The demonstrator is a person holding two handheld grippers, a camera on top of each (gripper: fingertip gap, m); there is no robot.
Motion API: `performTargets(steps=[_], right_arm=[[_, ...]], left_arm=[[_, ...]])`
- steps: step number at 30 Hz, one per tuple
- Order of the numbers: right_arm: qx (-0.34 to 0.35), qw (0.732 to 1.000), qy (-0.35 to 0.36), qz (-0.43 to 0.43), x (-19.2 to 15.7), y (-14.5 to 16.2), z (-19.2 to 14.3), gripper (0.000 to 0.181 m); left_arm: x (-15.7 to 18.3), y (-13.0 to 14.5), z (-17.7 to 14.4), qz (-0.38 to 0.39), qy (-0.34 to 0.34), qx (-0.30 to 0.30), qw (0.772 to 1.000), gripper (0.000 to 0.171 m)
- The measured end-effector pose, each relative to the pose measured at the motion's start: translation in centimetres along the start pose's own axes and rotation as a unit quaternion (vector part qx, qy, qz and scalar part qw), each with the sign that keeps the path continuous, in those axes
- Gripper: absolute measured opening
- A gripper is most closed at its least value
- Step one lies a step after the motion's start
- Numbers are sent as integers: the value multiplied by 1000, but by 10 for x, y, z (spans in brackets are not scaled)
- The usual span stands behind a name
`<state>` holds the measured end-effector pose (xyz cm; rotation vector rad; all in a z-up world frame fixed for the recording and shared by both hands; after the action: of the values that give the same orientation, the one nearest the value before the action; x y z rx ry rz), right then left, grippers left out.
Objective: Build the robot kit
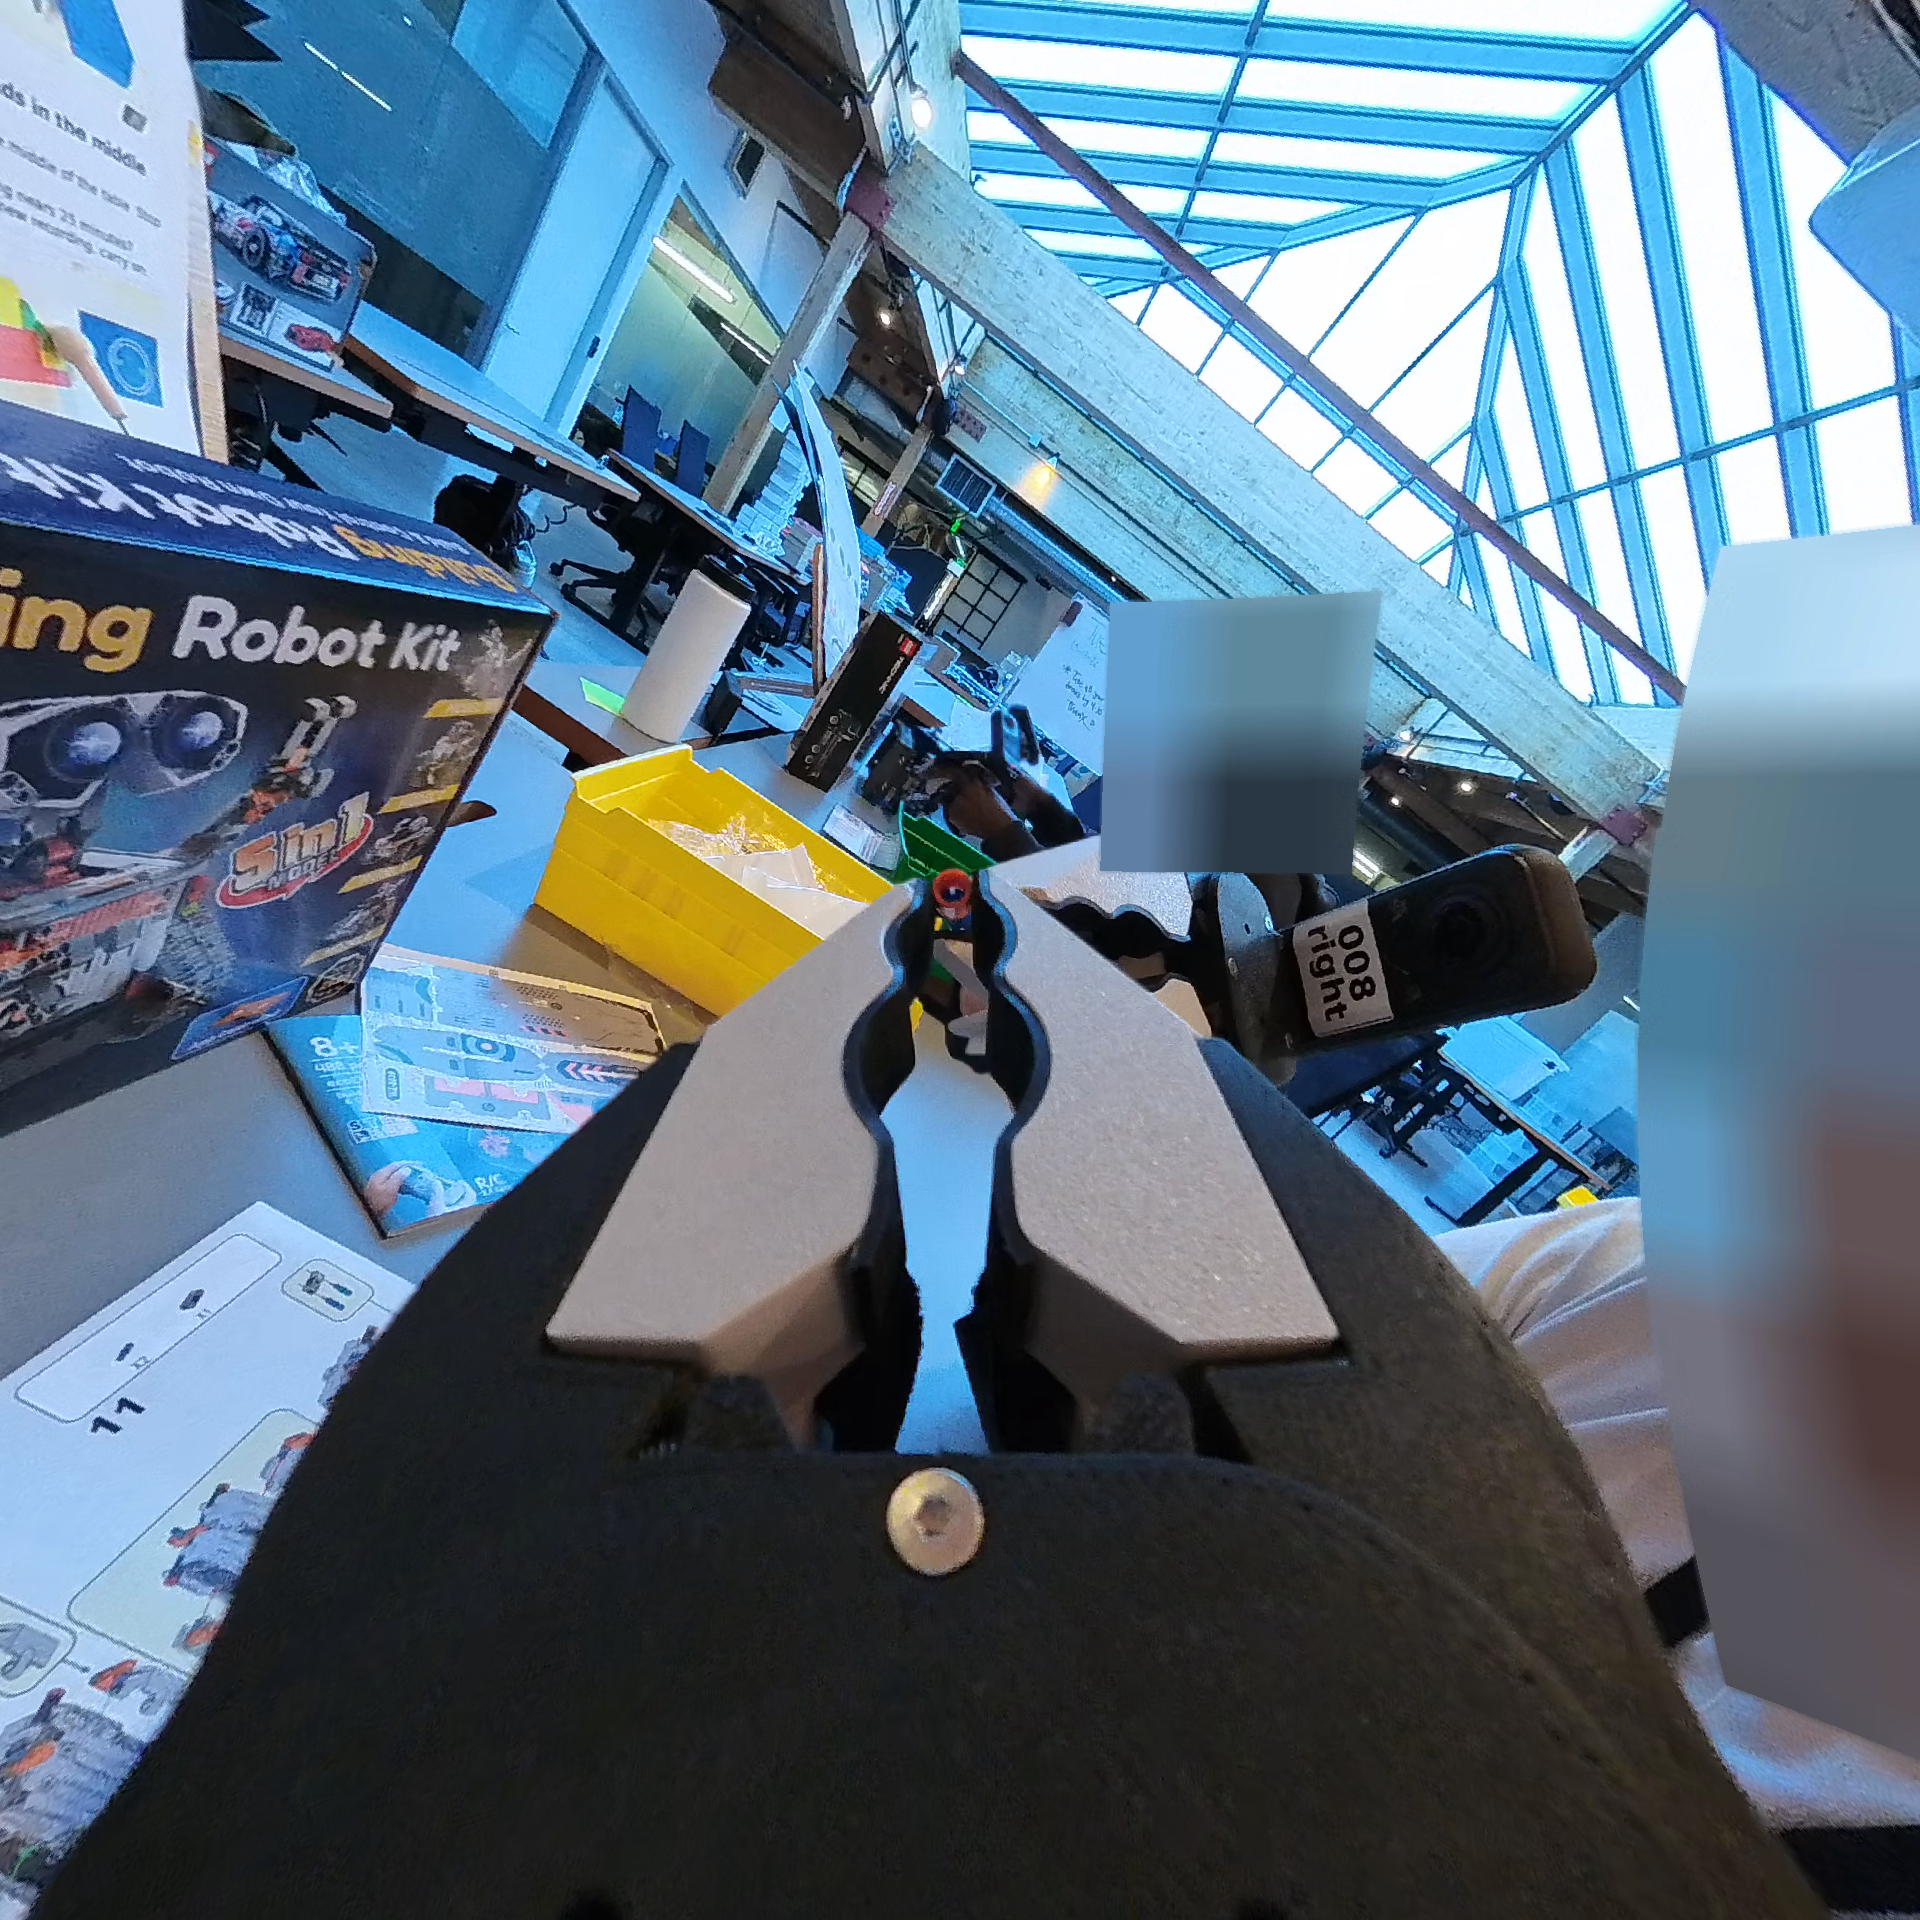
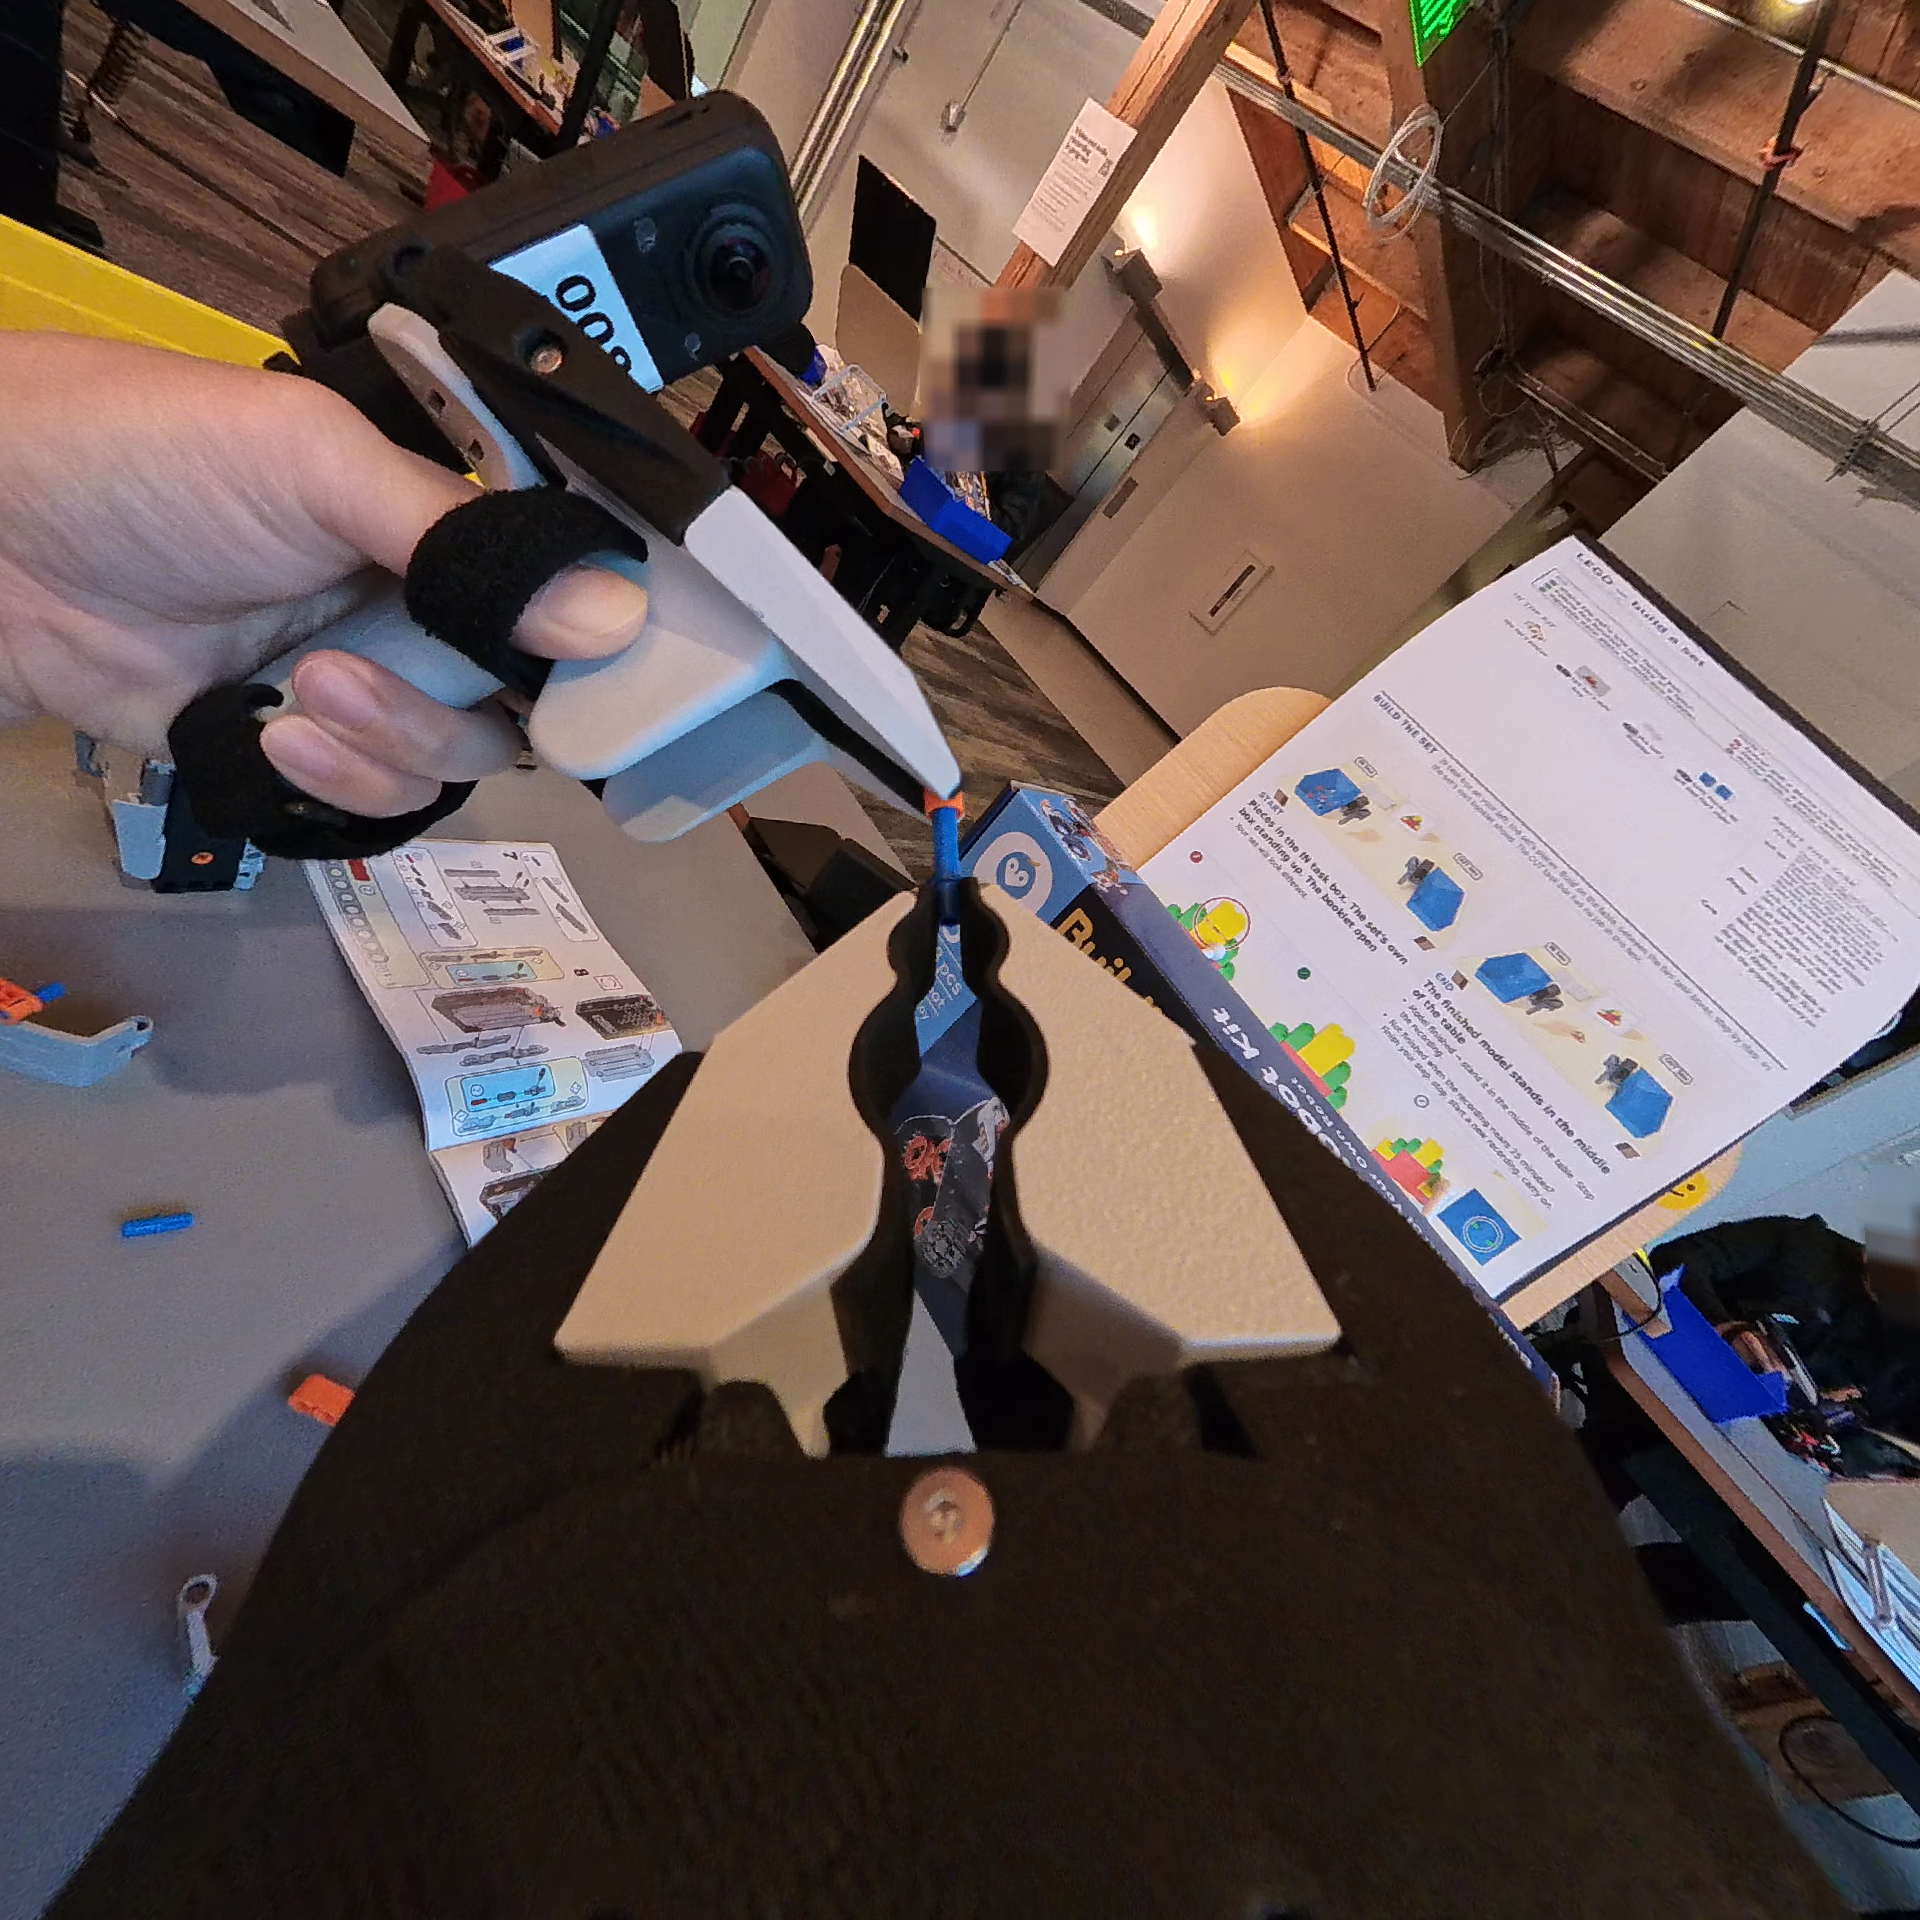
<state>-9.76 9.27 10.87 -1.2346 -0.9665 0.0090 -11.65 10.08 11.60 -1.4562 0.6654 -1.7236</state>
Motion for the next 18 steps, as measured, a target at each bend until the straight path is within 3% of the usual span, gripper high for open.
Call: performTargets(steps=[8,18], right_arm=[[31,999,-44,-3,-4,-1,-3,2],[15,999,-11,51,0,6,5,2]], left_arm=[[7,5,-2,-19,30,-28,999,5],[12,5,10,39,-3,-16,999,4]])
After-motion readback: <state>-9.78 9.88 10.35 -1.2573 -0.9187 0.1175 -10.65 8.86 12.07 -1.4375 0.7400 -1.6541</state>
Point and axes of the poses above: each gripper's, where its closed fingertips meet, z out along the fingers, y out of its underside, x = y × z across the jaws, the point moved 1 cm from there along -z, back along the fingers, and after that the axes turned 3 degrees about x, right-handed, at the moved point
